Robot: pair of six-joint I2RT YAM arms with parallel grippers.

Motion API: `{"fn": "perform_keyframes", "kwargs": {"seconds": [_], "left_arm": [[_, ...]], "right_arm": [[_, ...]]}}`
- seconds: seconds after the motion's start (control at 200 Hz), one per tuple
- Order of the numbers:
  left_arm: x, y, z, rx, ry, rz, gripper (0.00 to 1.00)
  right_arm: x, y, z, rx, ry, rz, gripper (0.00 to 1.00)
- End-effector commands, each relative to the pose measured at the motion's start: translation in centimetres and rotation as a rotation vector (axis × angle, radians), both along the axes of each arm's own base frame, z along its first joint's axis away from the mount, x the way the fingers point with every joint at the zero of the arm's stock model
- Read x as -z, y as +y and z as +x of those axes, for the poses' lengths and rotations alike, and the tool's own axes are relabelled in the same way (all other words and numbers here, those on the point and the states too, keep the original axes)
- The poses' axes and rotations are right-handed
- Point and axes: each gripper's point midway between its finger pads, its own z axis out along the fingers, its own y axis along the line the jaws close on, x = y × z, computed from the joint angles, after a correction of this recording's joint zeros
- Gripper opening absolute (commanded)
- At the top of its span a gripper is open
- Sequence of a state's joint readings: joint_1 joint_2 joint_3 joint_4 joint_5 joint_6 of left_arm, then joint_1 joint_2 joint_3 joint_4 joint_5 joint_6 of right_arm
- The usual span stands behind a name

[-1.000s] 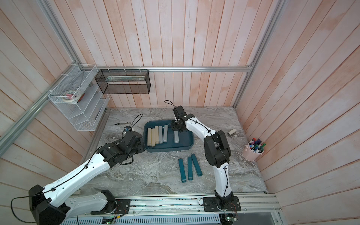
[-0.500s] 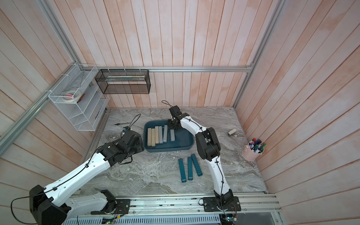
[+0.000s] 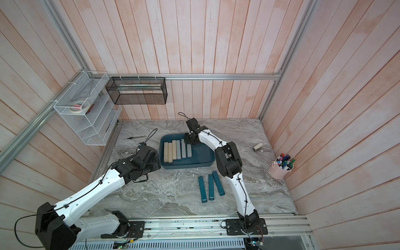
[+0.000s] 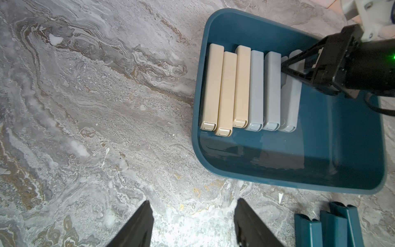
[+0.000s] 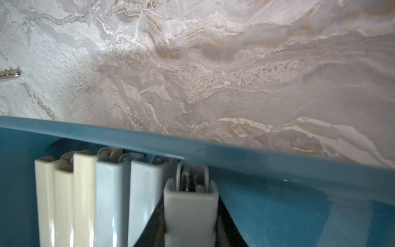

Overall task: Put the pruning pliers into the storage box
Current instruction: Place the pruning pliers in the storage box, then pick up the pruning pliers from the center of the board.

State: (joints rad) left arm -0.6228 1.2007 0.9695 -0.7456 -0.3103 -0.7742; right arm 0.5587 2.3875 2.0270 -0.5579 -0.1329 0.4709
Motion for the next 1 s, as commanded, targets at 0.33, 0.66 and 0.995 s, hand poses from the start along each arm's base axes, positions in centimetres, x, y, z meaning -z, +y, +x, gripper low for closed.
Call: {"fn": "perform_keyframes", "kwargs": {"seconds": [0.33,0.66,0.995], "left_arm": [[0.1,-0.1,-0.2,0.002,-0.003,-0.025,0.64],[-0.3,0.2,-0.4,-0.010,-0.009,-0.031,0.64],[-0.9,-0.2,-0.1,-0.004,-0.025,-0.051,0.66]], "right_arm": [[-1.6,0.5,0.7,0.013,-0.024,-0.008,0.44],[-6.0,-0.3,0.7,0.015,-0.093,-0.018,0.45],[-14.3,-2.7,-3.4,-0.012,-0.278,-0.103,0.46]]}}
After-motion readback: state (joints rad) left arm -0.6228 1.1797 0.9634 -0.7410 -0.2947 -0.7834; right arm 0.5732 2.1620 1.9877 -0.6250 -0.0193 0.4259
